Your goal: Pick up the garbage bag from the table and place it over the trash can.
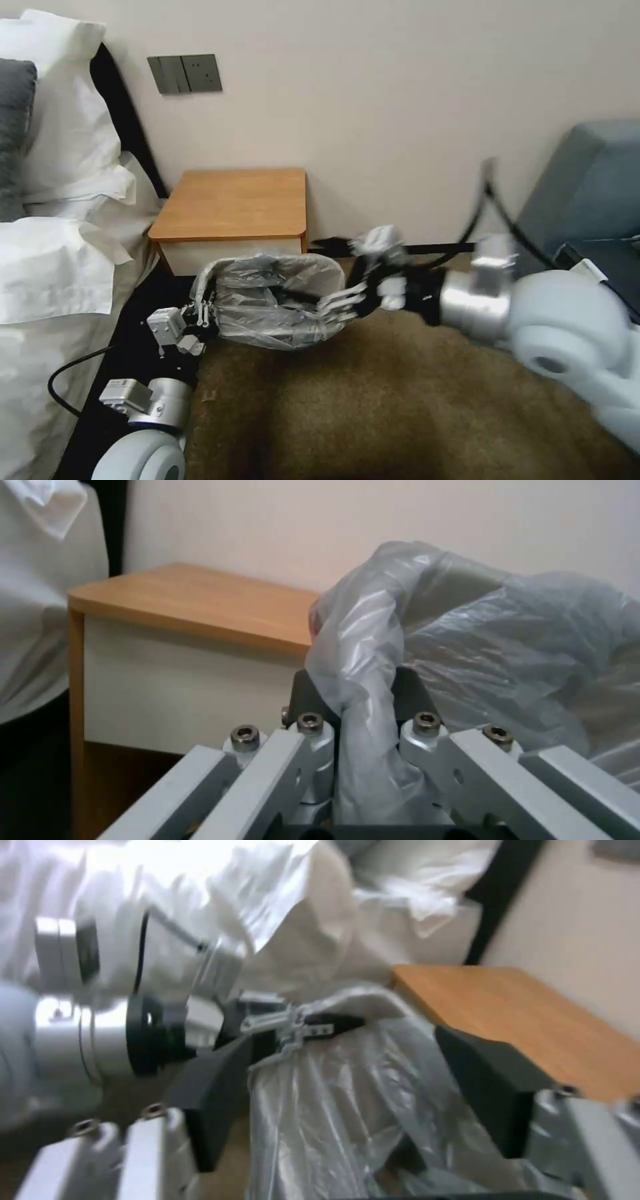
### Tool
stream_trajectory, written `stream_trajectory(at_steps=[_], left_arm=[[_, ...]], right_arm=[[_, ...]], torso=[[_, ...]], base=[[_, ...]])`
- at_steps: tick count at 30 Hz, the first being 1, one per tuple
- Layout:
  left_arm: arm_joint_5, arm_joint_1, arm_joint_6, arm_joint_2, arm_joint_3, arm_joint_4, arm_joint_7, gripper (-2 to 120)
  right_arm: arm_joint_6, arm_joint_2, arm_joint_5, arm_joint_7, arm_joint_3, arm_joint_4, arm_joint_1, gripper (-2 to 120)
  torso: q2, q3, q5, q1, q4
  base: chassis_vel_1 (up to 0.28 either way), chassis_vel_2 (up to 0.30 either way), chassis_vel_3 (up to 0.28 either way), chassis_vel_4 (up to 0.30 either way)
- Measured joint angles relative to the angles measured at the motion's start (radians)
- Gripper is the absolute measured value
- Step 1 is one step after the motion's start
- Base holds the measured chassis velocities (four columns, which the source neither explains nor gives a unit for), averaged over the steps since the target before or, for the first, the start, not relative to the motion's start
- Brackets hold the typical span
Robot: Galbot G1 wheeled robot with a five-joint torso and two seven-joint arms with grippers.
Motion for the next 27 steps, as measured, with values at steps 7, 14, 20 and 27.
stream_trajectory(at_steps=[7,14,20,27], left_arm=[[0.051,0.016,-0.004,-0.013,0.001,-0.018,0.009,8],[0.063,0.025,-0.004,-0.031,0.003,-0.042,0.012,8],[0.077,0.036,-0.004,-0.038,0.005,-0.052,0.016,8],[0.083,0.045,-0.005,-0.042,0.005,-0.069,0.022,8]], right_arm=[[-0.018,0.072,-0.266,-0.059,-0.168,-0.1,0.104,46],[-0.104,0.159,-0.402,-0.049,-0.279,-0.163,0.145,16],[-0.135,0.222,-0.443,-0.03,-0.32,-0.212,0.176,0],[-0.157,0.26,-0.463,-0.017,-0.369,-0.262,0.212,0]], torso=[[0.0,0.0,0.0002,0.0,0.0],[0.0,0.0,0.0002,0.0,-0.0002],[0.0,0.0,0.0001,0.0,0.0],[0.0,0.0,0.0001,0.0,-0.0001]], base=[[0.0,0.0,0.0,0.0],[0.0,0.0,0.0,0.0],[0.0,0.0,0.0,0.0],[0.0,0.0,0.0,0.0]])
